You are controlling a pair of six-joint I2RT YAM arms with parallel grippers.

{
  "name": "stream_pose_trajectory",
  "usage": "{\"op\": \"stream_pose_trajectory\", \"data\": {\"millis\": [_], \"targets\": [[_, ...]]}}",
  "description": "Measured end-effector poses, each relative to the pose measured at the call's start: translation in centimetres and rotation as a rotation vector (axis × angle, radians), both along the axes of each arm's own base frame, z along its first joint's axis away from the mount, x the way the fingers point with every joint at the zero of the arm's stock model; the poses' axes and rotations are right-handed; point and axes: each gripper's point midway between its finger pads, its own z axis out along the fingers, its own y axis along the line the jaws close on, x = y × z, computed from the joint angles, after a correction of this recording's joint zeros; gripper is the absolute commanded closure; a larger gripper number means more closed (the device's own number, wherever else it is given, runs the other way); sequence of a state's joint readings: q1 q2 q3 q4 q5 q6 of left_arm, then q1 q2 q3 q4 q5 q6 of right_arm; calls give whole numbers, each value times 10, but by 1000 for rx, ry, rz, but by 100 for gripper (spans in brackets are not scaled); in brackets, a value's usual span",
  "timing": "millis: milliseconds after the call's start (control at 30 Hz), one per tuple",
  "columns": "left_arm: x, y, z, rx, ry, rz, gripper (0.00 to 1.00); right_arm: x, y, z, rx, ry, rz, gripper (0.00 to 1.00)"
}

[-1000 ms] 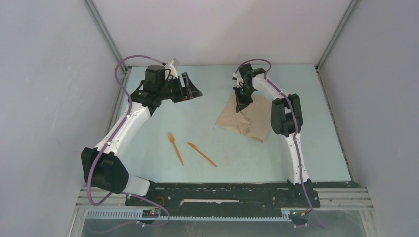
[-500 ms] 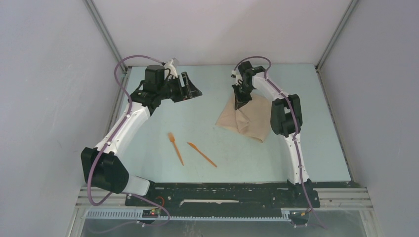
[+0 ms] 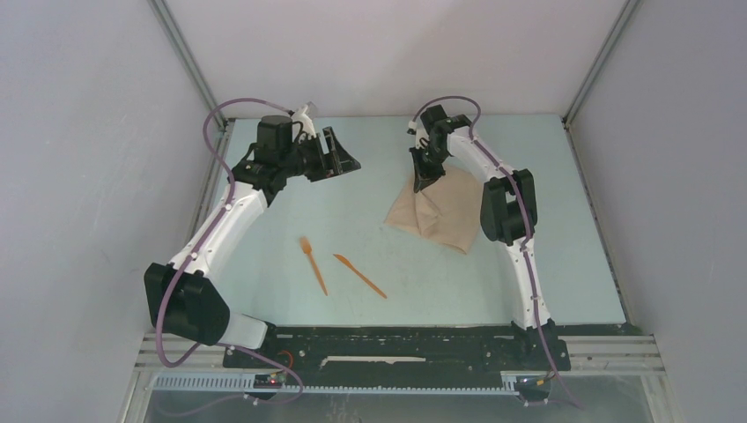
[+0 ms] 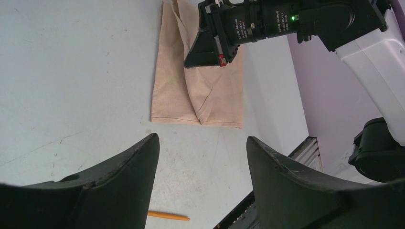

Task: Fold the napkin into a case and place the utensils inside
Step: Smooth out the square-folded napkin at the center of the board.

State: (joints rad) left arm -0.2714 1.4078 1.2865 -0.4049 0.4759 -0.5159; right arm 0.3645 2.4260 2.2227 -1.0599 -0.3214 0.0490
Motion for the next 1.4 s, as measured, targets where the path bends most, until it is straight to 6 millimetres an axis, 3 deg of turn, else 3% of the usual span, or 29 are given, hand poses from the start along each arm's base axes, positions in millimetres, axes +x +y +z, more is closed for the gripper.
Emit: {"op": "stream_pose_trajectory", "data": {"millis": [733,767,933,1067,1233,1400], "targets": [[1,3,1,-9,4,7,26,2,4,-13,0,21,6,100],[1,3,1,-9,4,7,26,3,4,-14,0,21,6,97],[2,3,1,-10,3,9,26,4,7,-15,1,32,1,53],[3,4,2,-11,-1,11,26,3,13,-7,4,41,-15,34],[4,5,-1,-12,0,13,26,-5,11,13,-10,35,-63,29],[3,4,-2,-17,2,6,26,-45,-11,40,44,69,-132,24]]}}
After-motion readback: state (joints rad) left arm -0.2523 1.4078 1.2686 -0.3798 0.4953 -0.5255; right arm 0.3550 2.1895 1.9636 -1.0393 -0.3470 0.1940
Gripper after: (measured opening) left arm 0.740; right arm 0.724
